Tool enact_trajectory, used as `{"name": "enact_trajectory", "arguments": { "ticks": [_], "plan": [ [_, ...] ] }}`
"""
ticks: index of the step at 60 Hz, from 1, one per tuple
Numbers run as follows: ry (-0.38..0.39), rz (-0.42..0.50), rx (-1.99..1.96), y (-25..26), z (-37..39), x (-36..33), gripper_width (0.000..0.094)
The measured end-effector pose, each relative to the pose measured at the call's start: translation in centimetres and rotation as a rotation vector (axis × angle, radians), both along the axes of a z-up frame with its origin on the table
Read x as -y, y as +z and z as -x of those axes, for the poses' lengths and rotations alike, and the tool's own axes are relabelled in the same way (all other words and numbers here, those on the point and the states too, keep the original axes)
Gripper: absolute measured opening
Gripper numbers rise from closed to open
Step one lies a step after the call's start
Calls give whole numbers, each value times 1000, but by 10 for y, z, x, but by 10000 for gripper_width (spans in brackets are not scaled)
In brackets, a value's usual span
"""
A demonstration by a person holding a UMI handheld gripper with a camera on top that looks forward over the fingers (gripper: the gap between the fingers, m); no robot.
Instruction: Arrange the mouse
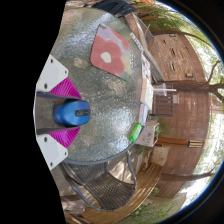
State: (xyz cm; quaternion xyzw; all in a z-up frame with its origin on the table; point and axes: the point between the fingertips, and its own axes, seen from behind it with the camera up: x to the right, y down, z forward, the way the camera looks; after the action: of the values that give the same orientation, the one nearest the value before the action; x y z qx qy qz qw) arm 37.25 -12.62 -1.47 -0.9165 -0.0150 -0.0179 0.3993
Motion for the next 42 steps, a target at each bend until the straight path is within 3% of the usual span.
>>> {"name": "enact_trajectory", "arguments": {
  "ticks": [9,15,27,36,42],
  "plan": [
    [-39,-1,20,13,-9,4,370],
    [-108,-39,50,44,-29,-1,371],
    [-260,-279,90,181,-44,-52,370],
    [-207,-440,62,276,33,-99,367],
    [-112,-434,15,249,130,-126,367]
  ]
}}
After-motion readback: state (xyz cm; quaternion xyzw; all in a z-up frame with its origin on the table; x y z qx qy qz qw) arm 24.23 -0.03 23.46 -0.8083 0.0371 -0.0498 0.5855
